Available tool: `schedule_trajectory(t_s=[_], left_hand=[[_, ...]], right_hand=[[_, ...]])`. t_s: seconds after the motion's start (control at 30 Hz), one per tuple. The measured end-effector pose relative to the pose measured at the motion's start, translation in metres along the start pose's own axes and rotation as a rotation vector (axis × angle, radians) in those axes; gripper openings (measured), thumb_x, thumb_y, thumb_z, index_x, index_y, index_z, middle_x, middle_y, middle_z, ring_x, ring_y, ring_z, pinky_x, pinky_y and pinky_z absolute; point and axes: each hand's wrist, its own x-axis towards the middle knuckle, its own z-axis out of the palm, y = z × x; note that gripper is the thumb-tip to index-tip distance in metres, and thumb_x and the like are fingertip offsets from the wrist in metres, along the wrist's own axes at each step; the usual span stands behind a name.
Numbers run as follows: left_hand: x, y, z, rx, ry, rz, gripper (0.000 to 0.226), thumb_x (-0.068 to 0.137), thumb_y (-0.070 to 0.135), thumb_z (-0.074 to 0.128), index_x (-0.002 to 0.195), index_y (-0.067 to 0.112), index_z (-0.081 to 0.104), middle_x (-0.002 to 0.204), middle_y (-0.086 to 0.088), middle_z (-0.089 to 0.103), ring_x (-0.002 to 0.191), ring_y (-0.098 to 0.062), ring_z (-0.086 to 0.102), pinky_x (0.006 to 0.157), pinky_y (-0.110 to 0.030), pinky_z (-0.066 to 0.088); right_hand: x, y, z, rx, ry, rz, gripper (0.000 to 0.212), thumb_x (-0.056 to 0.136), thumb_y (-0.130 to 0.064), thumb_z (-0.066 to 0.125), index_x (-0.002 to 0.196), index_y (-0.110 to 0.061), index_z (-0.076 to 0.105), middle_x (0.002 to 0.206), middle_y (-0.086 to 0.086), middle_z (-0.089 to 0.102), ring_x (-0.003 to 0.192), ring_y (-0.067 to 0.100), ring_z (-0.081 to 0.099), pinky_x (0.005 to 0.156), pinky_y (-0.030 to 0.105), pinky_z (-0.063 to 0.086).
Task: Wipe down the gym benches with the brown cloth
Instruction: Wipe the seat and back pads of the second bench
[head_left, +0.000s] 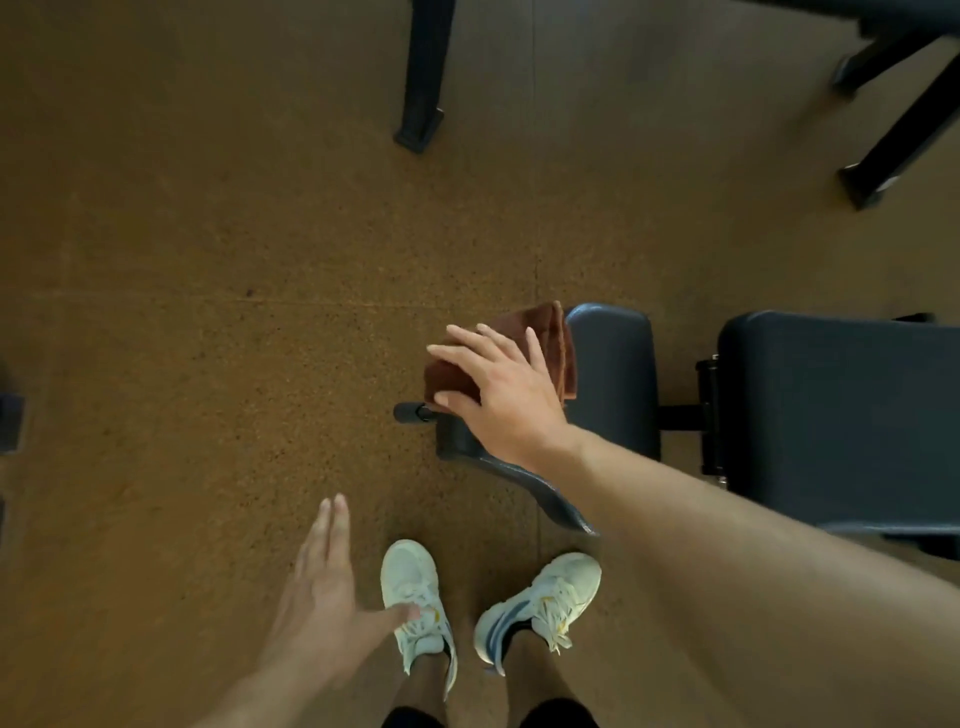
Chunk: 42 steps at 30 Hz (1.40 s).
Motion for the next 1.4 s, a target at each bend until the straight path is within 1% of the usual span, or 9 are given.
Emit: schedule_trajectory(t_s=[0.13, 0.33, 0.53, 0.7, 0.83, 0.93, 1.0, 1.07, 1.4], left_hand=[[-0.009, 0.006, -0.010, -0.112, 0.061, 0.003, 0.140, 0.068, 0.067, 0.081, 0.158, 0.035, -0.022, 0.169, 0.016, -0.016, 0.157, -0.014, 0.000, 0.125, -0.047, 0.022], [-0.014, 0.074, -0.004, -0.185, 0.035, 0.144, 0.134, 0.061, 0.056, 0.091, 0.161, 0.041, 0.003, 0.168, 0.018, 0.008, 0.155, -0.012, 0.015, 0.122, -0.046, 0.027], [-0.030, 0.134, 0.039, -0.139, -0.184, 0.196, 0.091, 0.069, 0.066, 0.081, 0.146, 0.045, 0.039, 0.150, 0.023, 0.041, 0.138, -0.003, 0.039, 0.114, -0.033, 0.038], [-0.060, 0.215, 0.094, -0.195, -0.205, 0.278, 0.066, 0.084, 0.063, 0.069, 0.142, 0.045, 0.044, 0.138, 0.028, 0.045, 0.135, 0.001, 0.041, 0.110, -0.028, 0.038], [-0.071, 0.275, 0.129, -0.228, -0.186, 0.338, 0.049, 0.100, 0.054, 0.049, 0.147, 0.048, 0.036, 0.146, 0.027, 0.043, 0.134, 0.004, 0.040, 0.111, -0.027, 0.037], [-0.065, 0.323, 0.144, -0.332, -0.125, 0.306, 0.049, 0.105, 0.040, 0.049, 0.151, 0.045, 0.034, 0.152, 0.019, 0.042, 0.138, -0.002, 0.040, 0.113, -0.029, 0.036], [-0.053, 0.357, 0.146, -0.413, -0.059, 0.247, 0.050, 0.106, 0.039, 0.047, 0.154, 0.041, 0.032, 0.157, 0.012, 0.038, 0.143, -0.009, 0.037, 0.116, -0.035, 0.034], [-0.038, 0.393, 0.143, -0.497, -0.031, 0.146, 0.057, 0.105, 0.048, 0.043, 0.158, 0.040, 0.024, 0.164, 0.006, 0.030, 0.149, -0.018, 0.032, 0.119, -0.044, 0.030], [0.025, 0.488, 0.171, -0.629, -0.056, -0.218, 0.098, 0.082, 0.090, 0.021, 0.158, 0.041, -0.016, 0.171, 0.007, -0.011, 0.158, -0.026, -0.004, 0.125, -0.061, 0.003]], right_hand=[[-0.034, -0.007, 0.026, -0.133, 0.034, -0.083, 0.068, 0.105, -0.040, 0.057, 0.164, -0.043, 0.023, 0.177, -0.012, 0.001, 0.162, 0.021, -0.015, 0.128, 0.064, -0.004], [-0.099, 0.003, 0.054, -0.138, 0.121, -0.168, 0.089, 0.090, 0.003, 0.059, 0.165, -0.035, 0.027, 0.176, -0.008, 0.012, 0.163, 0.024, -0.001, 0.131, 0.054, 0.010], [-0.172, 0.055, 0.009, 0.677, 0.124, 0.408, 0.081, 0.095, 0.014, 0.054, 0.142, -0.053, 0.055, 0.158, -0.034, 0.034, 0.147, -0.016, 0.025, 0.126, 0.028, 0.031], [-0.239, 0.129, -0.070, 1.109, 0.437, 0.727, 0.069, 0.102, 0.005, 0.057, 0.129, -0.059, 0.064, 0.141, -0.013, 0.064, 0.124, 0.012, 0.066, 0.103, 0.044, 0.059], [-0.287, 0.165, -0.115, 0.815, 0.607, 0.560, 0.083, 0.101, 0.005, 0.060, 0.143, -0.065, 0.047, 0.155, -0.041, 0.037, 0.149, -0.001, 0.037, 0.120, 0.038, 0.044], [-0.293, 0.188, -0.127, 0.572, 0.502, 0.516, 0.077, 0.098, -0.043, 0.069, 0.152, -0.067, 0.019, 0.163, -0.046, 0.004, 0.156, -0.010, -0.007, 0.128, 0.033, 0.009], [-0.285, 0.216, -0.120, 0.407, 0.379, 0.569, 0.085, 0.091, -0.082, 0.044, 0.157, -0.059, -0.005, 0.166, -0.037, -0.020, 0.152, -0.004, -0.031, 0.127, 0.038, -0.008], [-0.268, 0.250, -0.104, 0.220, 0.252, 0.654, 0.084, 0.093, -0.086, 0.018, 0.157, -0.050, -0.023, 0.167, -0.023, -0.033, 0.149, 0.008, -0.044, 0.129, 0.050, -0.015], [-0.190, 0.335, -0.091, -0.122, 0.254, 0.506, 0.088, 0.095, -0.083, 0.021, 0.166, -0.037, -0.005, 0.176, -0.007, -0.014, 0.159, 0.025, -0.026, 0.126, 0.064, -0.013]])
